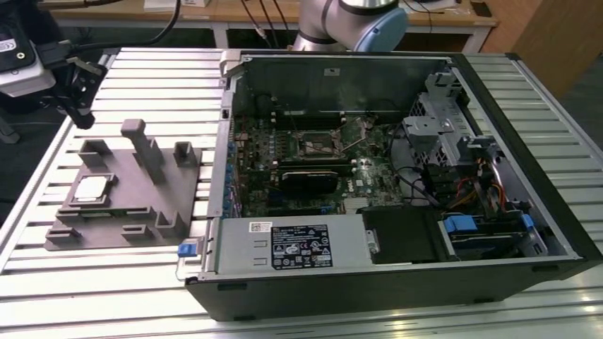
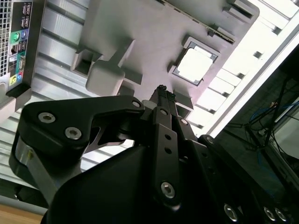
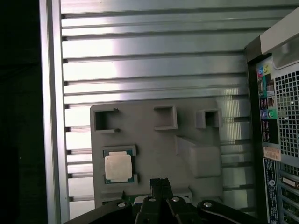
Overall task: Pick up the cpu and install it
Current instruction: 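Reach for the cpu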
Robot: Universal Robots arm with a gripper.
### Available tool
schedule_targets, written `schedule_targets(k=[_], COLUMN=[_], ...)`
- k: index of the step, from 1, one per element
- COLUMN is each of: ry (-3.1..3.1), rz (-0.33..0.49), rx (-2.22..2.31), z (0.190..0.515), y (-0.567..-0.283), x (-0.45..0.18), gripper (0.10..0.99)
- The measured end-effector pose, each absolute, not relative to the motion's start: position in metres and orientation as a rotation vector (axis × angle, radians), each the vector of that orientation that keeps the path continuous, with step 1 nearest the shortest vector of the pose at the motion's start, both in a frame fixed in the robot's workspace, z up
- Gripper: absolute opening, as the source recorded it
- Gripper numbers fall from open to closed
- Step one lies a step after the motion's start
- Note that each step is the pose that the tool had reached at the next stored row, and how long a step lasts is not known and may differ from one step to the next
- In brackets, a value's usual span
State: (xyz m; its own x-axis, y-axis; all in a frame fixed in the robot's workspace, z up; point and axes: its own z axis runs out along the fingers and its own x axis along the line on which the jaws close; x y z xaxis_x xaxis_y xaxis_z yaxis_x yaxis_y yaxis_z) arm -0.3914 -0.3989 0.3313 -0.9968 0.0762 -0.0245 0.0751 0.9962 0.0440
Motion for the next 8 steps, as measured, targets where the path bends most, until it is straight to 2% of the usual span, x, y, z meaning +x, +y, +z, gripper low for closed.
schedule_targets(k=[8], ry=[3.112], rz=[0.067], rx=[0.118], z=[0.3226], y=[-0.3989], x=[-0.3982], gripper=[0.106])
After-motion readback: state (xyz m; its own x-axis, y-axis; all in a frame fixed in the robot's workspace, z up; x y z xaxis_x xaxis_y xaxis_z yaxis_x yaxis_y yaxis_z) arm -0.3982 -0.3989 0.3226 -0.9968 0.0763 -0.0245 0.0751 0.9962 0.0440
